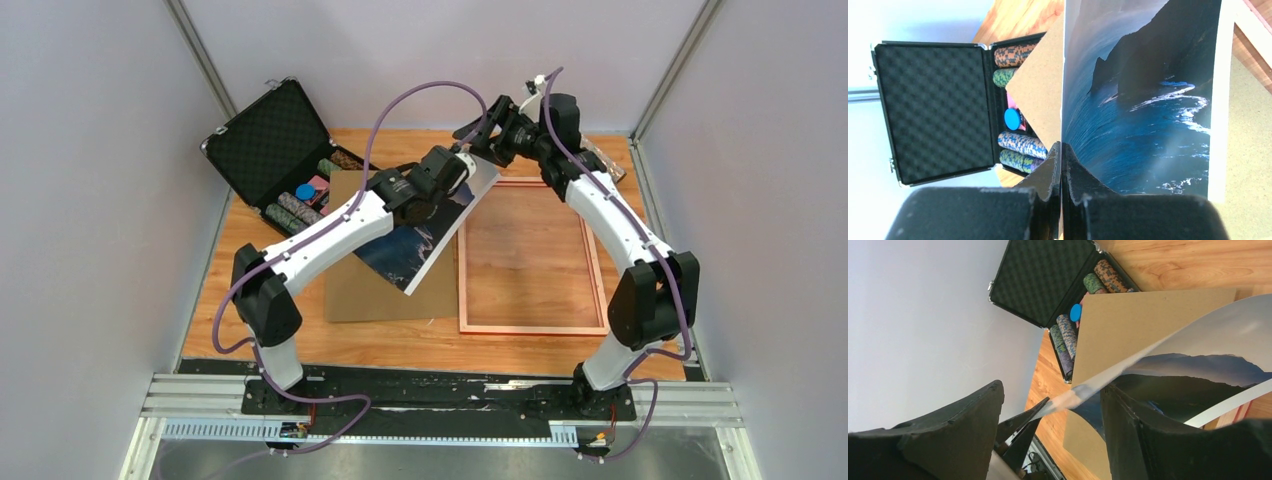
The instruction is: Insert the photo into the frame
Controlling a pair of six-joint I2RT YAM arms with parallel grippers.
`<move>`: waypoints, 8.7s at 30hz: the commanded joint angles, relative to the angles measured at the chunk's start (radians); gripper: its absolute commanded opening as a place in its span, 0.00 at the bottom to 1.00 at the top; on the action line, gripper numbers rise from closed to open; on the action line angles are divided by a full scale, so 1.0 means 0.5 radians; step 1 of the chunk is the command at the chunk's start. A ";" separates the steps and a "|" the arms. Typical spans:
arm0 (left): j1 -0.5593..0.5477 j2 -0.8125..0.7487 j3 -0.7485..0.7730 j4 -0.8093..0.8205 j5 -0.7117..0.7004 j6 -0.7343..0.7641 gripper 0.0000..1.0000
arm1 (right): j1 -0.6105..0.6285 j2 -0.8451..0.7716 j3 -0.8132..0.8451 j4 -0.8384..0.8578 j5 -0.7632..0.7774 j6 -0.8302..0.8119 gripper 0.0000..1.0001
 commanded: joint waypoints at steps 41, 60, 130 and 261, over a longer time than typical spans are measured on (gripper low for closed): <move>-0.205 -0.171 -0.011 0.054 -0.037 0.082 0.92 | 0.112 -0.126 -0.057 -0.094 0.365 -0.417 0.00; 0.234 -0.933 0.106 -0.038 0.957 0.121 1.00 | 0.045 -0.764 -0.167 -0.029 -0.179 -0.782 0.00; 0.604 -0.657 0.055 0.037 1.492 -0.015 1.00 | -1.379 0.218 -0.318 -1.672 0.035 -2.221 0.00; 0.597 -0.394 0.062 0.018 1.526 0.142 1.00 | -0.744 1.198 0.952 -1.824 0.542 -2.976 0.03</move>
